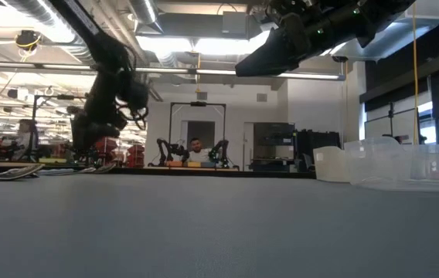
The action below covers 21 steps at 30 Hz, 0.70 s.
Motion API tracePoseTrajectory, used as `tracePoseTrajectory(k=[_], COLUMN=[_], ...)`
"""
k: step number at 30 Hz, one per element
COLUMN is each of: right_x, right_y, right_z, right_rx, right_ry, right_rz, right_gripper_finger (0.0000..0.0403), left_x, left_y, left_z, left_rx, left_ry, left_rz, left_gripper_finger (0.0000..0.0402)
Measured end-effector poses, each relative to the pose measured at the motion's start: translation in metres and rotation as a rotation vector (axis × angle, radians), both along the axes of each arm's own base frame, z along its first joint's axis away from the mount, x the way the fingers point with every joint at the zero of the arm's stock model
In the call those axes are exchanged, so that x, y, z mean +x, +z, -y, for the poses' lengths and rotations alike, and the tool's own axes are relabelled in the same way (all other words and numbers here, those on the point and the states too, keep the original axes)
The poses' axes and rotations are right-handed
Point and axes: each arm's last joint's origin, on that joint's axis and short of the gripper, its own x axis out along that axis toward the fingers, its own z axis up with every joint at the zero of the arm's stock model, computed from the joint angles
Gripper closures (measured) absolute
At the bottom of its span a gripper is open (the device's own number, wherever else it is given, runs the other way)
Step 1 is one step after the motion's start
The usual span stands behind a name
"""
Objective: Sort silverware by color (type)
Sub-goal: Put the white green spoon into the transparent bin
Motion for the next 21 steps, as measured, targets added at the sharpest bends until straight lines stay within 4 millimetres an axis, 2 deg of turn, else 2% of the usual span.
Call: tracePoseTrajectory(k=[9,17,21], right_x=[0.000,0.000,0.000], right_y=[0.000,0.000,0.000], right_z=[0.000,0.000,0.000], right_rx=[0.000,0.001,0.001], right_ry=[0.001,0.003,0.003], right_rz=[-0.001,-0.001,0.001], right_gripper_finger=[0.0180,0.0180,0.0180], left_x=[-0.008,-0.006,-0.002], left_y=[-0.036,-0.047,-0.058], left_z=[-0.028,-0.036,-0.035], left_rx=[-0.065,-0.020,-0.001], left_ry=[0.073,0.127,0.104], left_rz=[-0.078,-0.138,-0.229], left_gripper_finger=[0.0264,0.0264,0.0264])
